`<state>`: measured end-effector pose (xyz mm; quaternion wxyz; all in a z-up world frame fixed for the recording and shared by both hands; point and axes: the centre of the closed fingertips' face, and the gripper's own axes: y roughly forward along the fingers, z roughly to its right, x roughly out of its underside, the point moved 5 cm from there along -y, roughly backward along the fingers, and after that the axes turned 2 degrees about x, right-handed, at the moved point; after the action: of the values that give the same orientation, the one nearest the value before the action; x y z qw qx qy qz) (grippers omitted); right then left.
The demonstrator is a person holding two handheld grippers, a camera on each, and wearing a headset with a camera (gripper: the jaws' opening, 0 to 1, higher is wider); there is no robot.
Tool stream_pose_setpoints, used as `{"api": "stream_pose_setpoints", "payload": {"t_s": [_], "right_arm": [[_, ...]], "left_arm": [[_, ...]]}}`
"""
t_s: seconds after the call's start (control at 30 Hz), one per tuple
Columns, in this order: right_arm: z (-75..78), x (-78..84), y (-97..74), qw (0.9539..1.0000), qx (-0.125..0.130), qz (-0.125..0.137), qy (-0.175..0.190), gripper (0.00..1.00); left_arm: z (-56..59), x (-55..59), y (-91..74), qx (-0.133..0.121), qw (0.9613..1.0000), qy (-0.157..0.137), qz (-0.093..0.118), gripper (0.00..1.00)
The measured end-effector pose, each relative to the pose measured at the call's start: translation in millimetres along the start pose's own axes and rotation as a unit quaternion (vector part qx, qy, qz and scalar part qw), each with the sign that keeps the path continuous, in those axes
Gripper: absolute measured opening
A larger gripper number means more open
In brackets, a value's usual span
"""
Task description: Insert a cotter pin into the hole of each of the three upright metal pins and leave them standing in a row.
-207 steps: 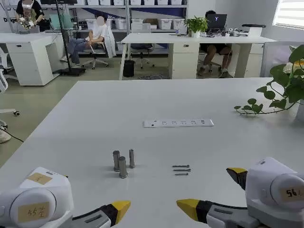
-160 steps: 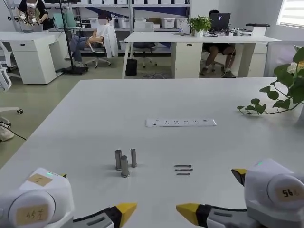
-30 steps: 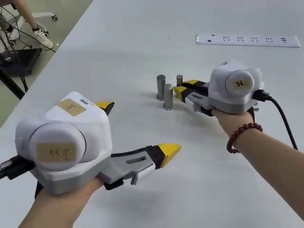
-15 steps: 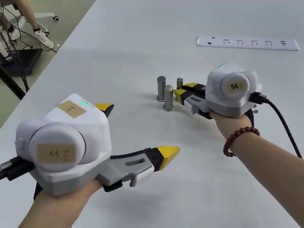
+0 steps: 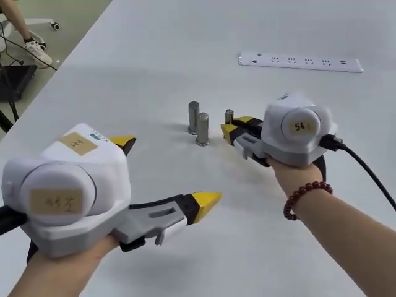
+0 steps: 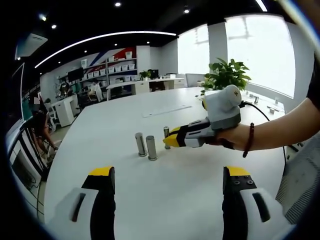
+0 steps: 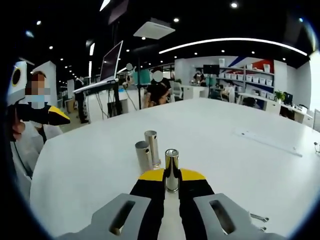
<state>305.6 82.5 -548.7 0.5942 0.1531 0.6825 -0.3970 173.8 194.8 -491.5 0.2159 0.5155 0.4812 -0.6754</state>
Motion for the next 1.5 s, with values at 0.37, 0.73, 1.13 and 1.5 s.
{"api": "stream_pose_setpoints", "payload": {"t_s": [0.37, 0.73, 1.13, 1.5], "right_arm": [[-2.4, 8.7, -22.1, 0.9996, 0.026, -0.008, 0.000, 0.04], [-8.2, 19.8, -43.5, 0.9982, 0.058, -0.011, 0.015, 0.04], [-13.0, 34.3, -58.8, 0.9954, 0.090, -0.025, 0.024, 0.04], [-18.1, 39.7, -65.0, 0.9947, 0.098, -0.028, 0.015, 0.04]], "left_arm": [[9.0, -4.7, 0.4, 0.015, 0.9998, 0.005, 0.010, 0.87], [14.9, -4.9, -5.5, 0.021, 0.9997, 0.011, 0.011, 0.87], [22.0, -6.4, -4.5, 0.029, 0.9994, 0.016, 0.011, 0.86], [24.8, -5.4, -4.6, 0.032, 0.9992, 0.022, 0.005, 0.86]]}}
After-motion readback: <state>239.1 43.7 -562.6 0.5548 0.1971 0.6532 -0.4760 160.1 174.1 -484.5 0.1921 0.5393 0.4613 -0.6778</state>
